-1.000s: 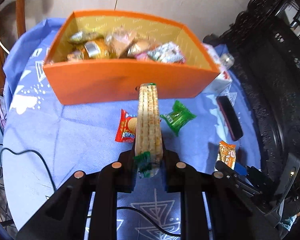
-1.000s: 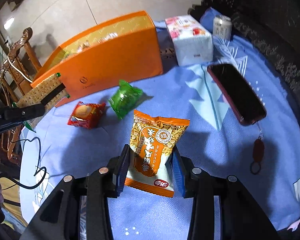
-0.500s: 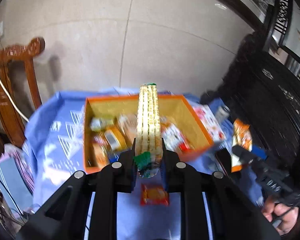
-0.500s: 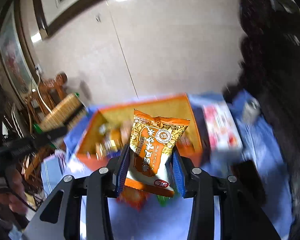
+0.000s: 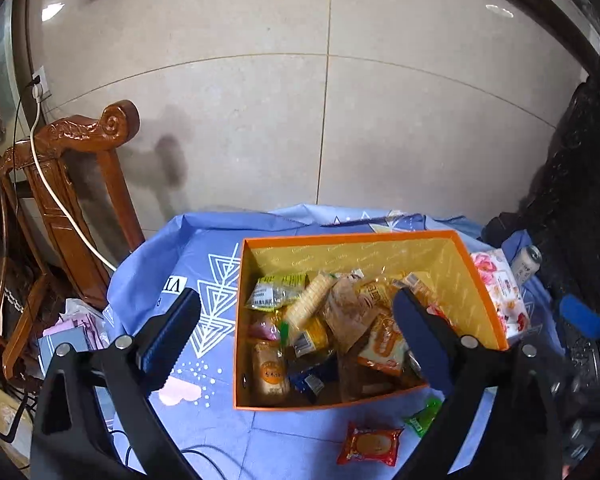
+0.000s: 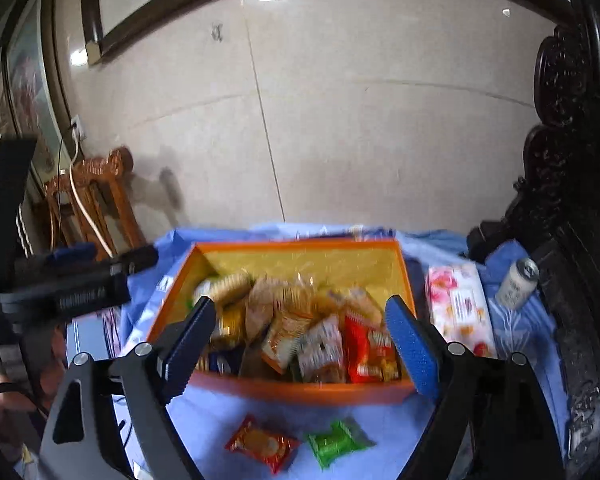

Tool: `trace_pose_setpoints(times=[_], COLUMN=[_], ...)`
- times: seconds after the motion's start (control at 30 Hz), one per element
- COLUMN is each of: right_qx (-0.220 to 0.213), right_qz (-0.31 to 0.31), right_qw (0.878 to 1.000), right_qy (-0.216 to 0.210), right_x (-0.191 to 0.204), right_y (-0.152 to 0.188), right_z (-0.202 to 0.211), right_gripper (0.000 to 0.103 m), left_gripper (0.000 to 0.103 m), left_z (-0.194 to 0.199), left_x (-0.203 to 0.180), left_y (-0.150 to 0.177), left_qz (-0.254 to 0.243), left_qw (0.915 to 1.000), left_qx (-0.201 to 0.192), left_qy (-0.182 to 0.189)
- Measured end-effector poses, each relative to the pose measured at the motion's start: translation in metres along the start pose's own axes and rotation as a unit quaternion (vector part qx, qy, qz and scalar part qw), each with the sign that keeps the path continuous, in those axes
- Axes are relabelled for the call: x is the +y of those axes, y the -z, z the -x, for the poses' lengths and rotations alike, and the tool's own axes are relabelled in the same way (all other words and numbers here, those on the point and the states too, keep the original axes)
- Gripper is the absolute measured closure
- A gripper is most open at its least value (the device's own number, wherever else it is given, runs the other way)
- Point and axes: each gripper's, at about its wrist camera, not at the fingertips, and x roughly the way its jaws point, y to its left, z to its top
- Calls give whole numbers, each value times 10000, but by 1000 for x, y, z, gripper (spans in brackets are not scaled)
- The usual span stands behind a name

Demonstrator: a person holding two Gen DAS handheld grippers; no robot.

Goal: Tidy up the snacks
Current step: 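Carry both snacks over the orange box and open both grippers to drop them, then grasp the green bag with the right gripper while the left gripper grasps the red round cookie pack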

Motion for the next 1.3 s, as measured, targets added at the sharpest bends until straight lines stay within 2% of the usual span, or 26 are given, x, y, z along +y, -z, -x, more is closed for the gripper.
trace_pose_setpoints(times=[0.43, 0.53, 0.67, 0.8, 1.0, 1.3], right_qx=[260, 398, 745, 1117, 1343, 1722], right_qz=[-98, -99, -160, -272, -55, 297], right_qw=[9994, 9988, 9966, 9925, 9903, 9843], right_qy=[194, 257, 325, 412, 346, 257], right_x=[-6, -11, -21, -33, -38, -43], right_y=[63, 82, 115, 143, 154, 155], right_z=[37, 38, 33, 18, -16, -87], right_gripper=[11, 10, 10, 10, 10, 10], left_gripper=[7, 6, 6, 6, 6, 6], left_z=[27, 28, 19, 10, -1, -18], left_x=[-5, -6, -5, -3, -6, 5], left_y=[38, 59, 97, 132, 171, 186], left_qz=[-45, -77, -92, -150, -451, -336], left_qw=[9999, 9998, 9986, 9966, 9936, 9902], left_qx=[75, 161, 475, 751, 965, 1273], left_qy=[53, 79, 198, 291, 387, 456])
